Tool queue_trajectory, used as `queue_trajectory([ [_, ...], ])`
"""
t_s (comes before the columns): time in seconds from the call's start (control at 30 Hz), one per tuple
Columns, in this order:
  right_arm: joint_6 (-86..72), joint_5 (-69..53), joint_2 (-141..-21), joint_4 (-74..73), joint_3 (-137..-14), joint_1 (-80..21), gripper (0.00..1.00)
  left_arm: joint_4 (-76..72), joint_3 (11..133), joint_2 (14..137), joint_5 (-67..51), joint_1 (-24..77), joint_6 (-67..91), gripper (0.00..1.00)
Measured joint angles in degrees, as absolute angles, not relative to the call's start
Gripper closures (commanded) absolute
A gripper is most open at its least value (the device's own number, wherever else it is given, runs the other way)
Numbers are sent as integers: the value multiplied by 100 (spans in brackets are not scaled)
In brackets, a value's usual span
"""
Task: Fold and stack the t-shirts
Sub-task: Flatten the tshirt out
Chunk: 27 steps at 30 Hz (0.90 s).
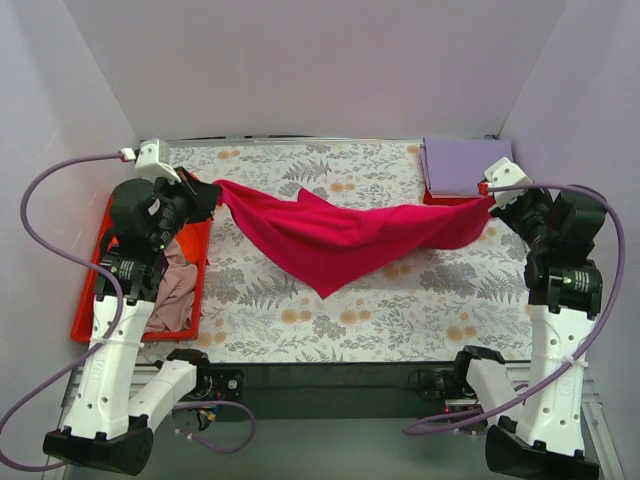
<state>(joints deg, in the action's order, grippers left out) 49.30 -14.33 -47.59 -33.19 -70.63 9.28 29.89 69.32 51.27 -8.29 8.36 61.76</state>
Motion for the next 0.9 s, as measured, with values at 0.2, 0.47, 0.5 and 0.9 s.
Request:
queue_trajectory([
  [0.2,4963,-1269,-4198,-3514,-6132,980,99,3138,6462,5103,-851,836,6147,100],
  [0.47,6246,-2749,-3697,-4860,-5673,1000,99,3275,6165,4919,-1116,836,6139,100],
  [0.5,6508,-2816,-3594,-5098,-5518,1000,99,3332,6034,4845,-1157,836,6156,100],
  [0.9,8075,-1957,-2775,-6759,-4003,1002,36,4491,4974,4595,-1590,836,6584,35],
])
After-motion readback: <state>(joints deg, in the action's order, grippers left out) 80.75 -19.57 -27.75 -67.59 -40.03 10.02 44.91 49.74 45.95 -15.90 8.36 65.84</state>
